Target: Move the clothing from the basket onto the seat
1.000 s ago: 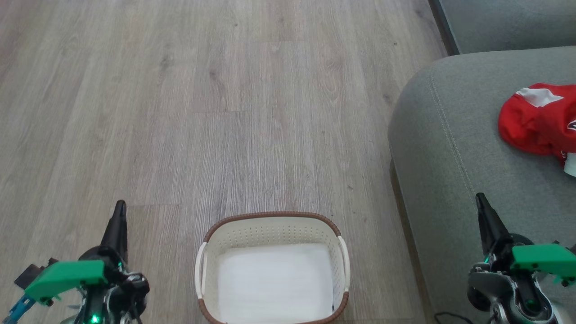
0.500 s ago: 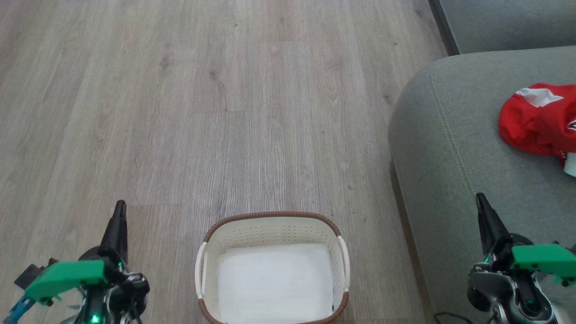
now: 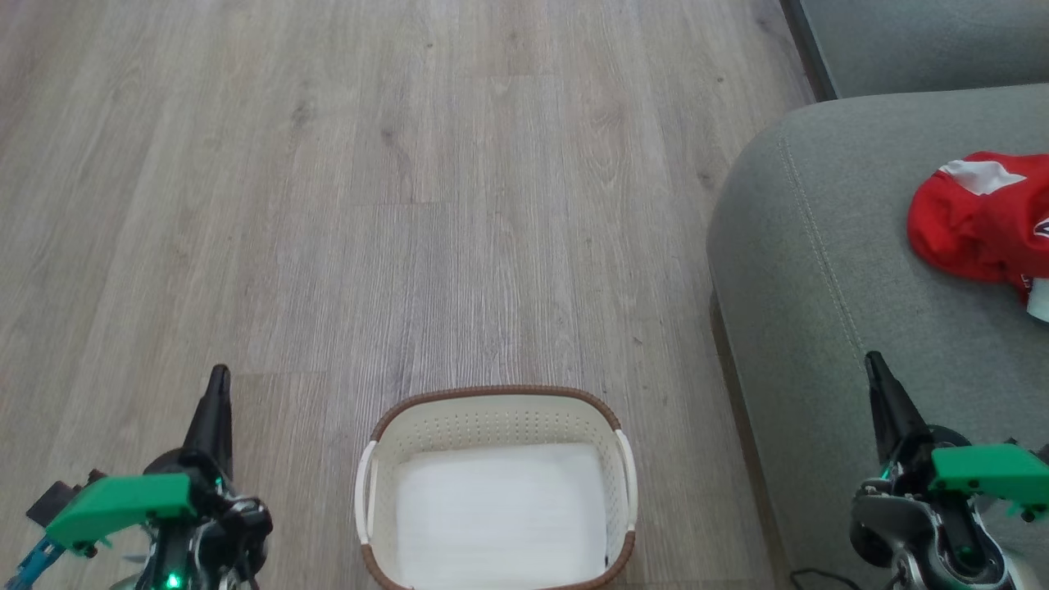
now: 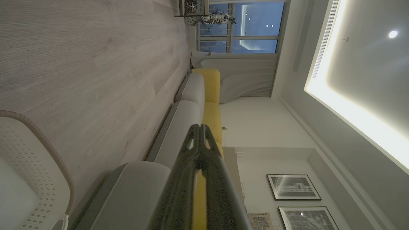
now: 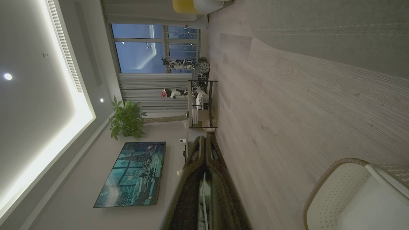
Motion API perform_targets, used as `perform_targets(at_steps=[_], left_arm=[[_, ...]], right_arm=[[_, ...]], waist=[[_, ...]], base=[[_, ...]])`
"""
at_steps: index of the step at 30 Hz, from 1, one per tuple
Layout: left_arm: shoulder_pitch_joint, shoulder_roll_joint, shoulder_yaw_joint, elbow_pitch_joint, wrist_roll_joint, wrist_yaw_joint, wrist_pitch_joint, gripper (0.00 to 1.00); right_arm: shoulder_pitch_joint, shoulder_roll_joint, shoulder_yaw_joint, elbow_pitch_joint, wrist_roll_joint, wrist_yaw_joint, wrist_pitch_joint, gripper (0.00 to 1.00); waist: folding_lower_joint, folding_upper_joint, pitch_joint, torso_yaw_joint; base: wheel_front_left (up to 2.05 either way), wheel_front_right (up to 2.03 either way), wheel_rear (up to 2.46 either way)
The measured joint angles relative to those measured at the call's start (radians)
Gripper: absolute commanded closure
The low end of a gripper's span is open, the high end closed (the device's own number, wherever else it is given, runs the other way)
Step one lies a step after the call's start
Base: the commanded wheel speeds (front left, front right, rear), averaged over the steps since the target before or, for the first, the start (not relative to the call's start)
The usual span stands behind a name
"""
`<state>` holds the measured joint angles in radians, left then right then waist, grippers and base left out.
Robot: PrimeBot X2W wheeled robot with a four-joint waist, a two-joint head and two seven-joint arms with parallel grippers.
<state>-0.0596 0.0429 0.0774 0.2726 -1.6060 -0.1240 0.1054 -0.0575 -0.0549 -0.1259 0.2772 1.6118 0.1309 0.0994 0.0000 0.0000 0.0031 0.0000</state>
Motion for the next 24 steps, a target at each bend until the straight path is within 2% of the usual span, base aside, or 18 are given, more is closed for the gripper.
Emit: perform_targets(at_steps=[24], left_arm=[[0.000, 0.000, 0.000, 0.000, 0.000, 0.000, 0.000, 1.00]], right_arm=[[0.000, 0.001, -0.001, 0.000, 0.000, 0.000, 0.008, 1.00]], waist=[[0.0000, 0.0000, 0.000, 0.000]], base=[[0.00, 0.00, 0.00]])
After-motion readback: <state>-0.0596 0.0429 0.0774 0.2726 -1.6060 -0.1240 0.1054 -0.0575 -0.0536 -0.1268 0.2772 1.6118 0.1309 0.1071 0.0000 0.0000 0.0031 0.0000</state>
